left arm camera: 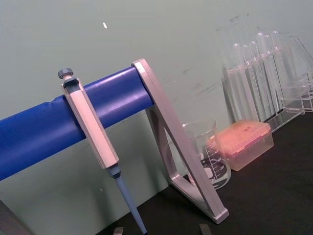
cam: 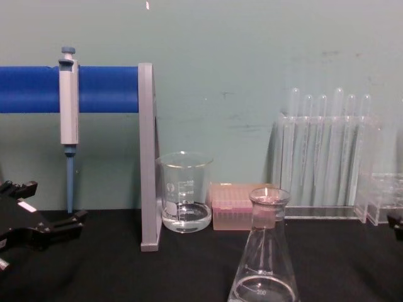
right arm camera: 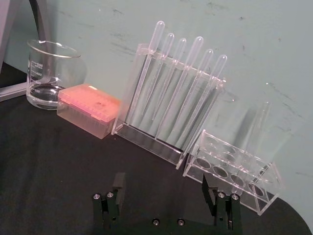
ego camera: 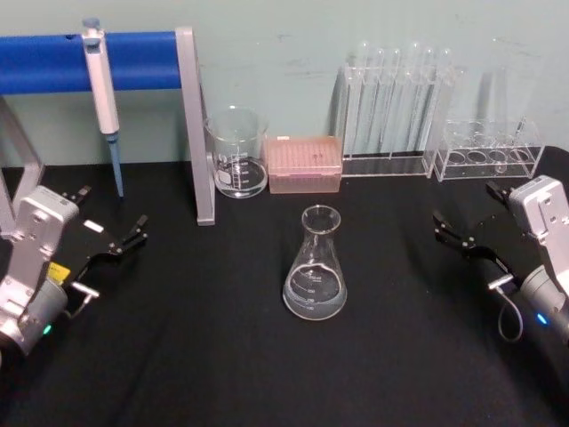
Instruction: Grasp the erlenmeyer flask with one hand, shake it three times, then place it back.
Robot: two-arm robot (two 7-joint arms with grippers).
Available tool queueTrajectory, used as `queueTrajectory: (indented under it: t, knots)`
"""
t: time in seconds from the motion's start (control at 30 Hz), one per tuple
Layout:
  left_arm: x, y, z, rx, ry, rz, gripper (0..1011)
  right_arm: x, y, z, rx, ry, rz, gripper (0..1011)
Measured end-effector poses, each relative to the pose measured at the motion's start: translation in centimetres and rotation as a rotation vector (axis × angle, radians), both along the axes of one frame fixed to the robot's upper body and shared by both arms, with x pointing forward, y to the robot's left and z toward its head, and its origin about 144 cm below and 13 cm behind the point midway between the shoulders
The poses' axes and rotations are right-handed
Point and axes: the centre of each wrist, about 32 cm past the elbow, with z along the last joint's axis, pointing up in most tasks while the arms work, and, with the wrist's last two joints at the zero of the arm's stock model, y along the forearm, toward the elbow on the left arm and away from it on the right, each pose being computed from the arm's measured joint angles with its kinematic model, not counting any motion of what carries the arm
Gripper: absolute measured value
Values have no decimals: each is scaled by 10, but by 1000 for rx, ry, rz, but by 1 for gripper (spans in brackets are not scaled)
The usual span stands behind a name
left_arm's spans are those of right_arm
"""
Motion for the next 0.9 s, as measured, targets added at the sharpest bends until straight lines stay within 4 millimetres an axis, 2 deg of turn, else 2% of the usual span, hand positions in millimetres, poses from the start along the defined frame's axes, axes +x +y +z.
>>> queueTrajectory:
  t: [0.53,0.9]
  knots:
    - [0,0,0,0,0,0,1001,-6,-18,6,119,8,78,1002]
    - [0,0,0,0,0,0,1001,-24,-32,30,194,21,238,1002]
